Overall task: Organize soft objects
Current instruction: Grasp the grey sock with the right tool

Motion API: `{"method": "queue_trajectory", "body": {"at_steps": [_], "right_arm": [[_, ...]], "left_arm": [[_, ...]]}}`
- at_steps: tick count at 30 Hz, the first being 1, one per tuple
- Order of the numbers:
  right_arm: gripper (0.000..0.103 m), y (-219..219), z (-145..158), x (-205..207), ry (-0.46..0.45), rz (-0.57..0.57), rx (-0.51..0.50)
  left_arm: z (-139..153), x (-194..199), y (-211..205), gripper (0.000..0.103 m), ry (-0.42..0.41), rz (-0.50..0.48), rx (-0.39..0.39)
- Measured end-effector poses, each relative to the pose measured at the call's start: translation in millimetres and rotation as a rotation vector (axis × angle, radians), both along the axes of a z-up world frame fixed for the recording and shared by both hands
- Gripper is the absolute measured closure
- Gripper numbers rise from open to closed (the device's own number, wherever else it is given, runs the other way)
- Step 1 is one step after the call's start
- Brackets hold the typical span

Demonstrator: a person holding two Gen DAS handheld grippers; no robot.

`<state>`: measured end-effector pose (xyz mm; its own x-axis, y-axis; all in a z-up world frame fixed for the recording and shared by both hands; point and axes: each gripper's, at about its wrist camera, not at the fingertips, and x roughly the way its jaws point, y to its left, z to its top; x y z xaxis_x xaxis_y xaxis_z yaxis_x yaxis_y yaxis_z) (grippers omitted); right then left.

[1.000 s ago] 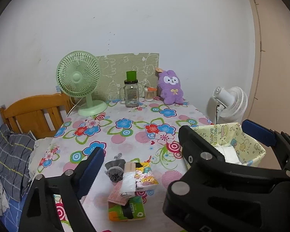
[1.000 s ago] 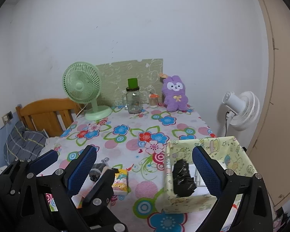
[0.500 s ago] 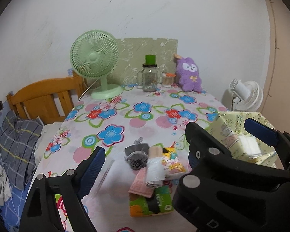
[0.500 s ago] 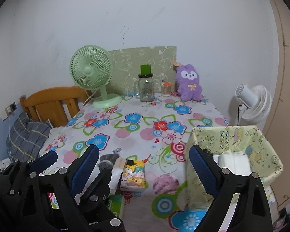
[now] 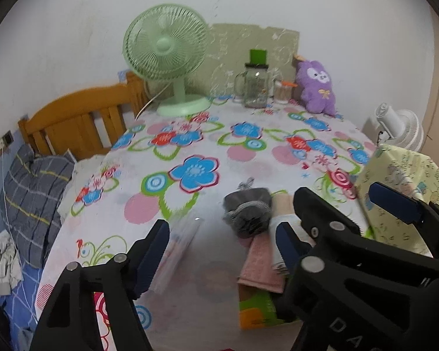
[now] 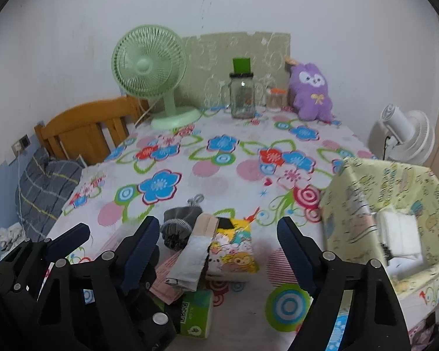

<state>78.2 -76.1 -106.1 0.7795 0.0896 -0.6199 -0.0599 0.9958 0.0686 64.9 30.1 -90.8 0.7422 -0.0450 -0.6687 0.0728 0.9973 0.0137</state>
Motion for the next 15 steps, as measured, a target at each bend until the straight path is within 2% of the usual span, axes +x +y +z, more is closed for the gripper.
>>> {"method": "queue_trajectory", "body": {"at_steps": [6,9,12,15], "right_arm": [[0.024,9.5,-11.4,12.7,0.042,0.015,-0.004],[0.030,13.8,-18.0,19.7,0.071,0.022,-0.005],[0.037,16.8,-25.3,26.0,0.104,0.029,0.003],[0.051,20.3,-31.8,31.9,0.139,0.041,0.007]], "left_arm": [[-13.6,13.6,13.6,0.029,0.044,0.026,0.000],[-20.5,18.5,18.2,0.029,0.065,0.030,-0.001],[-26.0,23.5,21.9,0.029,0.083,0.034,-0.003],[-31.2,28.0,23.3,0.029,0.100,0.042,0.007]]}}
